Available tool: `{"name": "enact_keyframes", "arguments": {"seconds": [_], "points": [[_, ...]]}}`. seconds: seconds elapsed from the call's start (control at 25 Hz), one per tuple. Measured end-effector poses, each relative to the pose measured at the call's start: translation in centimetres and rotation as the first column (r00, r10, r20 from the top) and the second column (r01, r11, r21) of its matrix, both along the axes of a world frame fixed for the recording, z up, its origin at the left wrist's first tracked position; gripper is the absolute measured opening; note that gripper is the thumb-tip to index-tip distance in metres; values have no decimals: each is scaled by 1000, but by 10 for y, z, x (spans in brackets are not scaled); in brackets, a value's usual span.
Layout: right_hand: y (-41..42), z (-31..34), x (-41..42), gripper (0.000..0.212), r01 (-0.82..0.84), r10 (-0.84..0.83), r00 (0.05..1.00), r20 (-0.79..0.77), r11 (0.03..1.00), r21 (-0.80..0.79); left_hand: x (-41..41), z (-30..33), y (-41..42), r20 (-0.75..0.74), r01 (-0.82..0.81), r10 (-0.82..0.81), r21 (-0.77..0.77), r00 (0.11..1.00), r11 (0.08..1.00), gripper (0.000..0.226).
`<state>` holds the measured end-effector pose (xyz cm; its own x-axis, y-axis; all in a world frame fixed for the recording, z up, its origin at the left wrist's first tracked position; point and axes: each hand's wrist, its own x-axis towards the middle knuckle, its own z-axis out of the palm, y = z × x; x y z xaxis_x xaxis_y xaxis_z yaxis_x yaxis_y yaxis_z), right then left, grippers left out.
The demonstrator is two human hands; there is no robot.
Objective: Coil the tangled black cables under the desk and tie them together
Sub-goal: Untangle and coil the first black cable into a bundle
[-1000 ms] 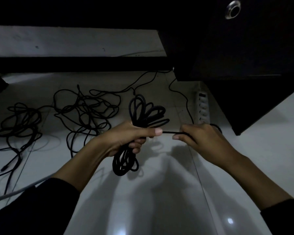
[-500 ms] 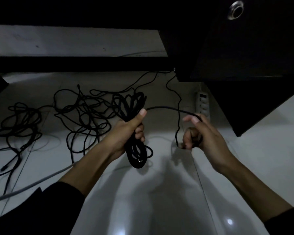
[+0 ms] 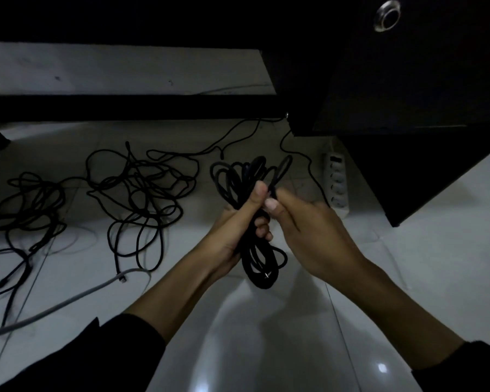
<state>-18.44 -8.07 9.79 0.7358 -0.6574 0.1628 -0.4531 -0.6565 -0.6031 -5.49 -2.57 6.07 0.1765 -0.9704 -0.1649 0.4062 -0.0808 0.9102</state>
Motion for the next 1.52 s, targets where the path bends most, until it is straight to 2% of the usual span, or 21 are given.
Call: {"name": "enact_keyframes", "arguments": {"seconds": [0.12, 0.2, 0.32, 0.44, 0.52, 0.6, 0.72, 0.92, 1.04, 1.12, 1.24, 1.52], "points": [[1, 0, 1, 22, -6, 4, 976, -219, 1000, -8, 1, 3, 1, 54, 5, -4, -15, 999, 1000, 45], [1, -2, 2, 23, -24, 4, 951, -308, 998, -60, -2, 4, 2, 114, -4, 4, -1, 994, 1000, 37], [4, -5, 7, 25, -61, 25, 957, -289, 991, -116, -7, 0, 2, 149, -96, 84, 73, 985, 993, 41], [10, -13, 3, 24, -11, -3, 973, -232, 998, -59, 1, -6, -3, 77, -230, 223, 104, 972, 967, 32], [14, -20, -5, 29, -28, 12, 980, -197, 997, -77, 10, -7, -6, 24, -288, 287, 92, 958, 953, 30], [15, -25, -15, 35, -49, 47, 992, -117, 999, -13, 18, -5, -5, -34, -307, 311, 86, 950, 948, 33], [11, -35, -25, 32, -97, 102, 994, -34, 988, 117, 24, 1, -4, -104, -293, 302, 93, 948, 951, 36], [-3, -51, -35, 32, -192, 204, 971, -126, 977, 97, 28, 0, -9, -152, -303, 313, 85, 937, 949, 34], [-21, -59, -45, 38, -264, 248, 940, -235, 964, -42, 31, 1, -10, -158, -294, 310, 116, 938, 949, 33], [-33, -65, -52, 44, -279, 250, 923, -292, 958, -64, 35, 1, -11, -158, -279, 298, 131, 941, 951, 33], [-47, -64, -60, 41, -255, 228, 924, -306, 966, -50, 38, -1, -12, -110, -253, 271, 158, 956, 955, 32], [-76, -46, -62, 29, -213, 167, 943, -287, 967, -139, 44, -5, -16, 2, -126, 129, 235, 992, 964, 32]]}}
